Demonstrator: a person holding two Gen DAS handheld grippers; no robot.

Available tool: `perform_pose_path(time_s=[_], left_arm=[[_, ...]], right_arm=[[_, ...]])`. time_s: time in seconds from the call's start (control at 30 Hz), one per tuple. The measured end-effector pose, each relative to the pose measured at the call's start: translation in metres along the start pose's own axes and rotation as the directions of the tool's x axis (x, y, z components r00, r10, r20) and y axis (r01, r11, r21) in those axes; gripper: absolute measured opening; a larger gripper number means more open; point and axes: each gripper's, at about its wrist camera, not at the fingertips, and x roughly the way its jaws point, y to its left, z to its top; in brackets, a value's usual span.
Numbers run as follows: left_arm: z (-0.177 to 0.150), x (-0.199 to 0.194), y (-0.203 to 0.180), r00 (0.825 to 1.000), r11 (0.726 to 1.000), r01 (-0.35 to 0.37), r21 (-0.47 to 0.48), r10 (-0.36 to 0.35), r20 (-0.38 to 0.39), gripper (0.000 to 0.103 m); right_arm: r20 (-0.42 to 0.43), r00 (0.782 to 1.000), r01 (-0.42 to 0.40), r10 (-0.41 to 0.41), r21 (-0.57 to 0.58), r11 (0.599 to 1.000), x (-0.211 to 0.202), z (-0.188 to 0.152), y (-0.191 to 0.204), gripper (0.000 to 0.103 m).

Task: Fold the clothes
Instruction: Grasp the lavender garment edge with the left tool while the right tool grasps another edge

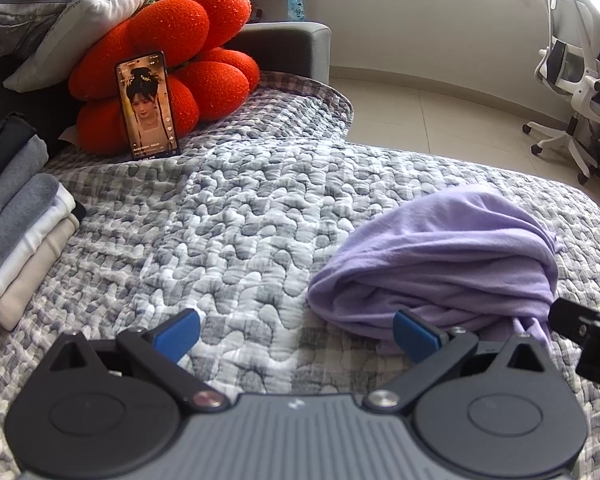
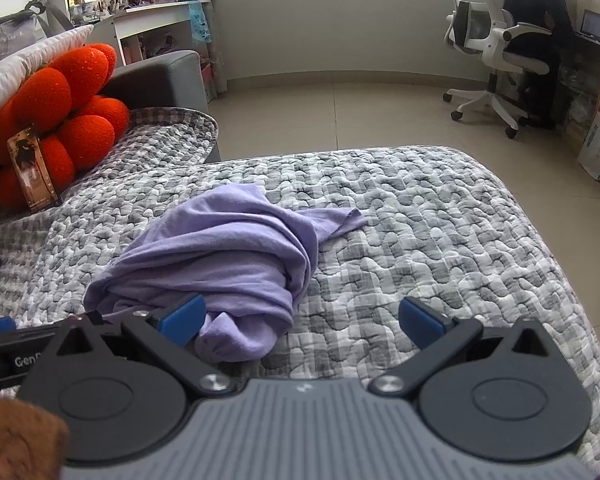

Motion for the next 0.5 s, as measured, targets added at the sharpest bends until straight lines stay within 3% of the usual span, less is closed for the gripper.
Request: perform_pose_path(time_s=[0.27, 0.5], left_arm=[[0.007, 0.035, 0.001, 0.999, 0.999, 0.045, 0.016, -0.045, -0.002, 0.103], [0.002, 0.054, -0.006, 1.0, 0.995, 0.011, 0.098, -0.013, 0.023, 0.103]], right_arm=[[-0.043, 0.999, -0.025, 0.025, -0.002, 1.0, 0.027, 0.002, -0.004, 0.103], [-0.088, 0.994, -0.058, 0.059, 0.008, 0.998, 0.056, 0.002, -0.012, 0.103]])
